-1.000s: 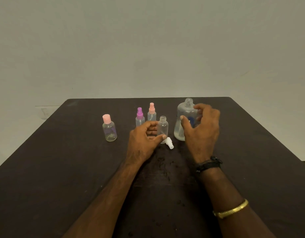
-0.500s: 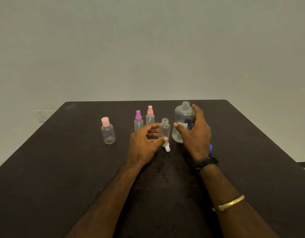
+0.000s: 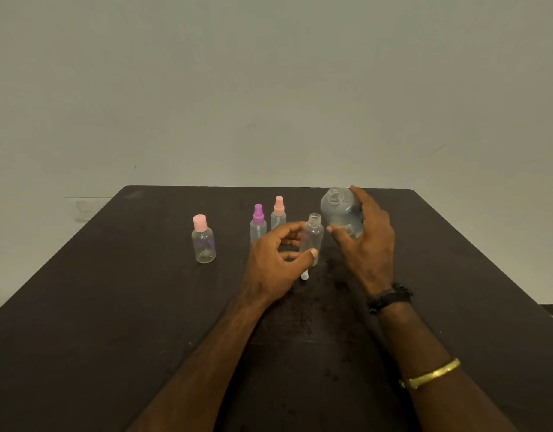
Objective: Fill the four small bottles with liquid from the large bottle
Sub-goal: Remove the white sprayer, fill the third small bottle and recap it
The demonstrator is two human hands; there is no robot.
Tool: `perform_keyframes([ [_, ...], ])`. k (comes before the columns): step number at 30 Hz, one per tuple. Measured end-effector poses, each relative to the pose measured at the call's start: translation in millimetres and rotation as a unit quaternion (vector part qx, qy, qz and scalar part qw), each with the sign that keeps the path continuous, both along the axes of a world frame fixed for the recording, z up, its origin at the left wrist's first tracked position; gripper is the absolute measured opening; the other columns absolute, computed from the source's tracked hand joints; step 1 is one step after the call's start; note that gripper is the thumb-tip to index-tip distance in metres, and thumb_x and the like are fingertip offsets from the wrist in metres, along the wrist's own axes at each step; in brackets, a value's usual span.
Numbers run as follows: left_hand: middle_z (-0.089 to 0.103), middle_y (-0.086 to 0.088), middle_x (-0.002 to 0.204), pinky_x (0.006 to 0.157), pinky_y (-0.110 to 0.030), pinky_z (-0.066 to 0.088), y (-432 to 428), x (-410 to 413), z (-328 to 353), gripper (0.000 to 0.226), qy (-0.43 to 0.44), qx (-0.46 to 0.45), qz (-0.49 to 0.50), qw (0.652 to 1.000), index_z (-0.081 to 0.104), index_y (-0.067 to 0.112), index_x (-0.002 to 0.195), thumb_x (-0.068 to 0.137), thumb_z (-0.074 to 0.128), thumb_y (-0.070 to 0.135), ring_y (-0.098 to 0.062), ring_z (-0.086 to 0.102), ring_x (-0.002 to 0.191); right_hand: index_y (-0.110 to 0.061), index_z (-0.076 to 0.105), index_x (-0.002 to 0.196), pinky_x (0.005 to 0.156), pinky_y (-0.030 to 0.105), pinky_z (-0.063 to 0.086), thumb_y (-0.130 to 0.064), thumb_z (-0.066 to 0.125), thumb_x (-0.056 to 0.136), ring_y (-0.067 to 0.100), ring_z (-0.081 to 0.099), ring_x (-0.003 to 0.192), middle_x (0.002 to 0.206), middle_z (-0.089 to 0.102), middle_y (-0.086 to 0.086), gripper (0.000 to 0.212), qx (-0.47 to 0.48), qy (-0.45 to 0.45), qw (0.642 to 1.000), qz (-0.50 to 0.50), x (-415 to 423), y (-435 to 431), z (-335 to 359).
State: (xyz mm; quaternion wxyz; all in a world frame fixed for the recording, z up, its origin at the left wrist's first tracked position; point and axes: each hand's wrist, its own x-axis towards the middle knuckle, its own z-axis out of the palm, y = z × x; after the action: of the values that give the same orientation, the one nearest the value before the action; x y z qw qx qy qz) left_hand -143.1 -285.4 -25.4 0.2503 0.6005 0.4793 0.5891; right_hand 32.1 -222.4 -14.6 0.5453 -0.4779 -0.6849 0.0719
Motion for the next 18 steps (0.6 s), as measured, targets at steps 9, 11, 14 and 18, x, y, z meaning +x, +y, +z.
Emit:
perform_keyframes([
  [9, 0.073, 0.004, 0.111, 0.081, -0.021, 0.060, 1.3, 0.6, -0.4, 0.046, 0.009, 0.023, -0.015, 1.000, 0.067, 0.013, 0.130, 0.085, 0.079, 0.012, -0.009, 0.070, 0.099, -0.023, 0.051, 0.146, 0.104, 0.044, 0.040, -0.010, 0.081, 0.078, 0.024, 0.051, 0.128, 0.144, 0.058, -0.003, 0.076, 0.090, -0.113, 0.989, -0.020, 14.9, -5.3, 12.5],
  [11, 0.072, 0.003, 0.112, 0.081, -0.019, 0.059, 1.6, 0.4, -0.9, 0.047, 0.011, 0.028, -0.017, 0.999, 0.066, 0.012, 0.131, 0.085, 0.079, 0.011, -0.007, 0.070, 0.100, -0.022, 0.052, 0.146, 0.103, 0.039, 0.035, -0.008, 0.081, 0.078, 0.025, 0.050, 0.129, 0.145, 0.057, -0.003, 0.076, 0.106, -0.132, 0.985, -0.020, 18.4, -6.4, 15.3],
  [14, 0.073, 0.004, 0.114, 0.081, -0.020, 0.059, 2.2, 0.7, -1.6, 0.049, 0.013, 0.030, -0.026, 0.999, 0.066, 0.013, 0.132, 0.085, 0.079, 0.012, -0.009, 0.070, 0.101, -0.023, 0.052, 0.146, 0.104, 0.038, 0.033, -0.005, 0.081, 0.076, 0.025, 0.050, 0.130, 0.147, 0.057, -0.002, 0.078, 0.125, -0.153, 0.980, -0.020, 21.9, -7.1, 17.9],
  [18, 0.072, 0.004, 0.116, 0.084, -0.024, 0.061, 3.2, 0.6, -2.8, 0.050, 0.026, 0.031, -0.024, 0.999, 0.065, 0.013, 0.133, 0.085, 0.079, 0.017, -0.009, 0.070, 0.102, -0.022, 0.052, 0.146, 0.109, 0.039, 0.033, -0.002, 0.079, 0.077, 0.023, 0.049, 0.133, 0.148, 0.057, -0.001, 0.076, 0.150, -0.173, 0.973, -0.023, 24.4, -7.3, 19.5],
])
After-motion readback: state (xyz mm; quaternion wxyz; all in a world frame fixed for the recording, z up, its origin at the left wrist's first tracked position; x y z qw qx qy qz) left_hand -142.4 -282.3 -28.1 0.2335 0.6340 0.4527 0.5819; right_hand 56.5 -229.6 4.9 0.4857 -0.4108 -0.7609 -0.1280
